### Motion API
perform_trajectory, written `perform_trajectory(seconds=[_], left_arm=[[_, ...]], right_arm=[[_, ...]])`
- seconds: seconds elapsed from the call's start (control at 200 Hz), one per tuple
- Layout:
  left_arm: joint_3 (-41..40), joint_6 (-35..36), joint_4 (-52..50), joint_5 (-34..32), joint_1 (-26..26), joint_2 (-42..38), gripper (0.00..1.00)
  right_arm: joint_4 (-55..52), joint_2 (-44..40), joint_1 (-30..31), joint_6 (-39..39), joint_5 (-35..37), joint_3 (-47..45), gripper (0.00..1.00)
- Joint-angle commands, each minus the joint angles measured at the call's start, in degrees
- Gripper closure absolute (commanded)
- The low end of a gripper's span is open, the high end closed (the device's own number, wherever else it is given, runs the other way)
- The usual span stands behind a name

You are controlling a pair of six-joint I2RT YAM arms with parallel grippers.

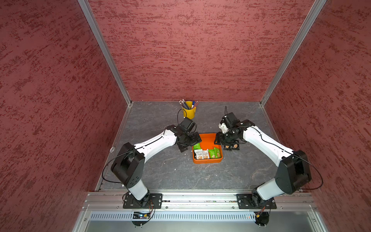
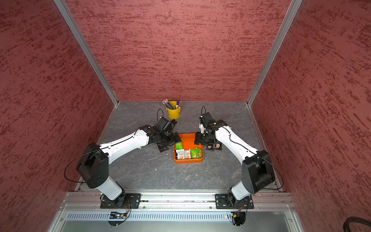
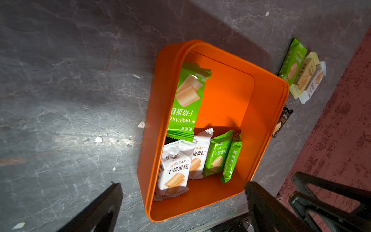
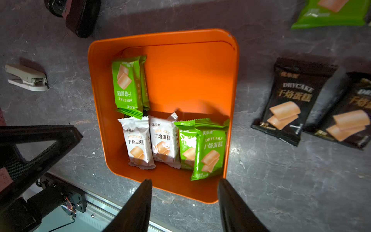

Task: Take the cookies out of the storage box
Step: Pick up the cookie from the storage box.

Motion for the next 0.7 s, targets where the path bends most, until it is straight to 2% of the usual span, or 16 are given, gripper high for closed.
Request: perform_trajectory(seconds=[0.0,0.155,0.366,0.521,0.691], left_arm=[[-1.58,-3.23,-0.78,-3.69,-0.11,-3.35,0.0],[-4.09,-1.58,-2.06,-4.35,1.23,-6.48,0.0],[-7.98,3.33,-2.65,-0.02,8.01,-9.82,0.0],[-8.08,7.55,-2.5,2.52,12.68,-9.66,0.0],[-6.27,11.86,-3.47,4.95,15.03,-7.22,0.0]], right_arm=[[0.19,-0.6,1.83,0.57,-0.26,-0.95,0.44],[4.72,1.66,4.87,1.89,-0.92,-0.2,0.44],[10.96,7.19,9.24,6.48,-0.75,1.47,0.44],[9.14,10.35,12.34,7.78,1.41,3.26,0.44],[8.71,11.01,15.54,10.05,2.05,2.65,0.42]])
